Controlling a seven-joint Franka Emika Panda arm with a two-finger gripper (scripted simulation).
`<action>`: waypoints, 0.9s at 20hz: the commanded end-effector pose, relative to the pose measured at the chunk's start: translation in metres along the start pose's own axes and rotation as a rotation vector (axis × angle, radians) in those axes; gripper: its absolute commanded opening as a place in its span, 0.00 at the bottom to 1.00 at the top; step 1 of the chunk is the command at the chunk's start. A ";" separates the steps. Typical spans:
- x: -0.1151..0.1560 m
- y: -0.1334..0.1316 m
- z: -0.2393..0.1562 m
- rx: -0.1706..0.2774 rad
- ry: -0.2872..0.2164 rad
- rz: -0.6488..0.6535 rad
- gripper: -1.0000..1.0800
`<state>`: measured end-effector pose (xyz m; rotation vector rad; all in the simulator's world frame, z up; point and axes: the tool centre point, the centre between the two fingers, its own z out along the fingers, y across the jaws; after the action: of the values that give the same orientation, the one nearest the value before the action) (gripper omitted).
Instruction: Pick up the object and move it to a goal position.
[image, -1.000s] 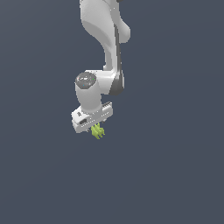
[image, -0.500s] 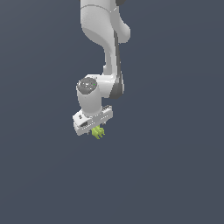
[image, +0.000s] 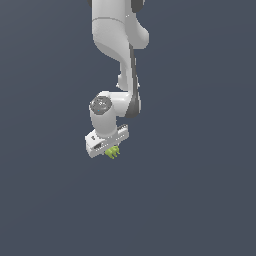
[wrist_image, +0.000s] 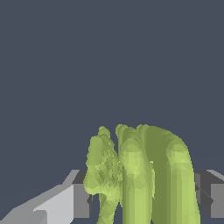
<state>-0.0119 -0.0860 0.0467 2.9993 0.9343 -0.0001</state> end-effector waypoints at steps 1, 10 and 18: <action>0.000 0.000 0.001 0.000 0.000 -0.001 0.00; 0.001 0.000 0.000 -0.001 0.001 0.000 0.00; 0.012 0.010 -0.024 -0.034 0.023 0.047 0.00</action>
<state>-0.0005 -0.0870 0.0632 2.9974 0.8773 0.0355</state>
